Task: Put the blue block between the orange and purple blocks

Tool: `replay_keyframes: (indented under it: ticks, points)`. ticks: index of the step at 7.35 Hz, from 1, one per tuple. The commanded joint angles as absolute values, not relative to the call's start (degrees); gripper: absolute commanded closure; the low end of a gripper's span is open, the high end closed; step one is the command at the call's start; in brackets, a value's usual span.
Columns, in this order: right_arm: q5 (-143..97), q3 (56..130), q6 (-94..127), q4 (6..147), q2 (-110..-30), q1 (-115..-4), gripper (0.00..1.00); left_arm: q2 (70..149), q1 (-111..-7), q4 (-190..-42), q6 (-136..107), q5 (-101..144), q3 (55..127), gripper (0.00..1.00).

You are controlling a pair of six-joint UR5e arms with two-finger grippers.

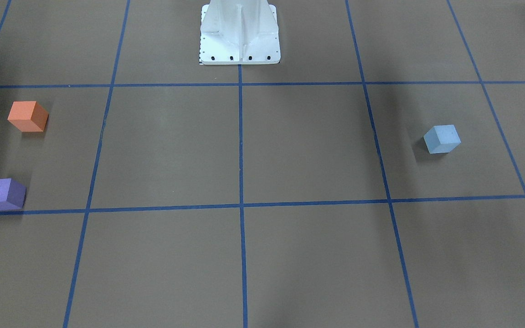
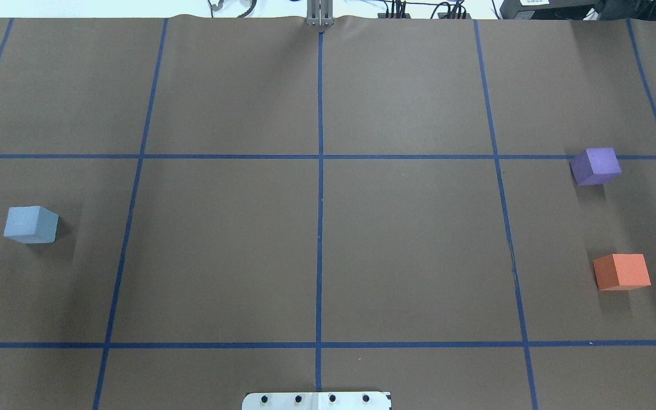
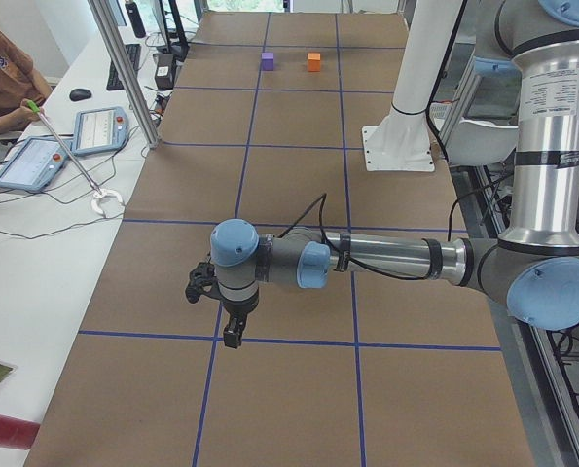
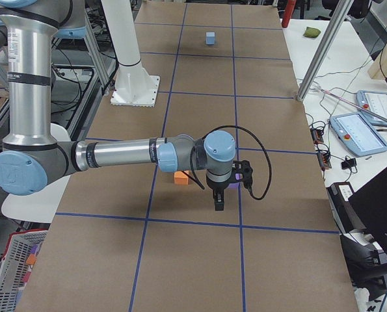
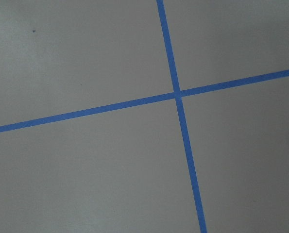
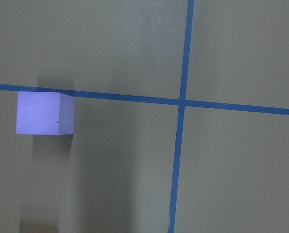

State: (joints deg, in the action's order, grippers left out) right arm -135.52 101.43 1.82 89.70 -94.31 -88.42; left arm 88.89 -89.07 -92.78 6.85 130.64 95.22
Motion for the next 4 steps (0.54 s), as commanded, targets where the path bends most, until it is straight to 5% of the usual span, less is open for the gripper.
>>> replay_keyframes:
  ticks: [1, 4]
  points:
    - [-135.6, 101.5, 1.8, 89.7, -94.3, -88.4, 0.0, 90.4, -88.4, -92.9, 6.7, 130.6, 96.6, 0.0]
    - [-136.1, 101.7, 1.8, 89.8, -94.3, -88.4, 0.0, 90.4, -86.1, -93.3, -0.9, 130.8, 99.8, 0.0]
